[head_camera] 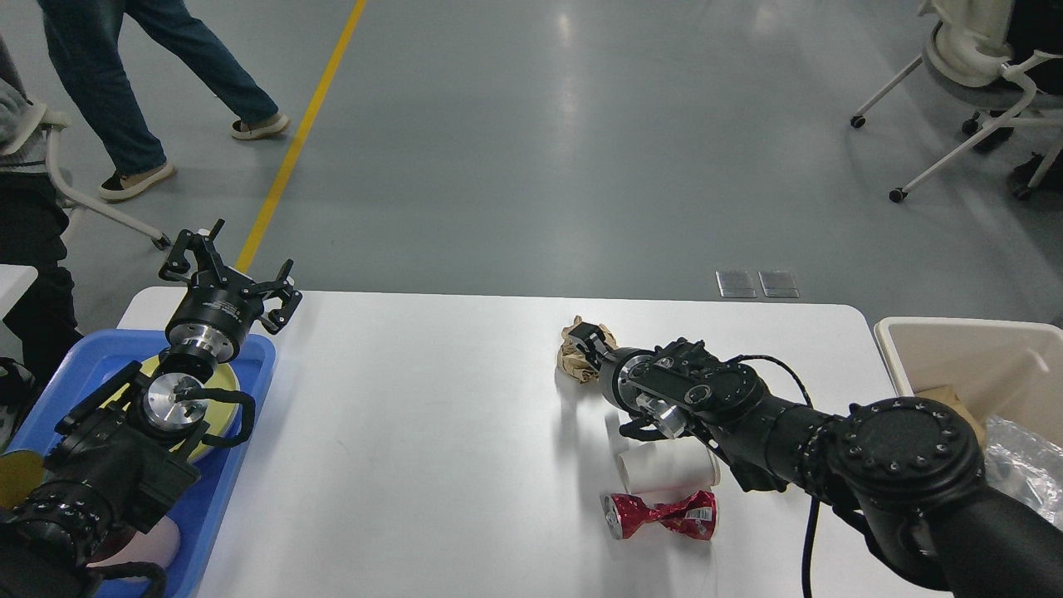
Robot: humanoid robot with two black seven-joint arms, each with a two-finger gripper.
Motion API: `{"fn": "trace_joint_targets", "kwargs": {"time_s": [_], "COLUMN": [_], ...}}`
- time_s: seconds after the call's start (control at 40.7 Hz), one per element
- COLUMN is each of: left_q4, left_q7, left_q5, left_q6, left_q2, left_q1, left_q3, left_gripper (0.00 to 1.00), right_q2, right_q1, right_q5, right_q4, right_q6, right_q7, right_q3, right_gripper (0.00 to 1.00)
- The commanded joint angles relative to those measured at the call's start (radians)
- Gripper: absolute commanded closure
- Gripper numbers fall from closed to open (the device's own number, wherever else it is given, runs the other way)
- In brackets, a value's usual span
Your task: Tidy desktop
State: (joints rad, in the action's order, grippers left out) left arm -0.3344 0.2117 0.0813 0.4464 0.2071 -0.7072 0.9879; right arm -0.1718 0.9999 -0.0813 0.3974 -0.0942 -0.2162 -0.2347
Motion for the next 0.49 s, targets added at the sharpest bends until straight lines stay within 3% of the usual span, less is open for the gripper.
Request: {"fn": "trace_joint_targets", "kwargs": {"time_s": [0.0,0.295,0.467], "left_q4": [0.000,0.000,0.000], "left_q7": [0.000,0.000,0.000], "left_q5": [0.000,0.000,0.000], "left_q6": [0.000,0.000,0.000], "left_q2": [0.000,0.000,0.000], "left_q1": [0.000,0.000,0.000], "left_q3": [0.000,0.000,0.000], "left_gripper": [0.02,0.02,0.02], "right_q2": [-0.002,0.003,0.136], "right_q1": [-0.006,-0.001,0.014], "right_q5": [0.000,0.002,0.002], "right_q4": [0.001,0.018,0.127], "right_q6": [-0.004,0.005,0.008], "right_q7": [0.001,-0.006,-0.015], "right_q3": [0.002,0.002,-0.006], "right_gripper": [0.04,0.00,0.00]}}
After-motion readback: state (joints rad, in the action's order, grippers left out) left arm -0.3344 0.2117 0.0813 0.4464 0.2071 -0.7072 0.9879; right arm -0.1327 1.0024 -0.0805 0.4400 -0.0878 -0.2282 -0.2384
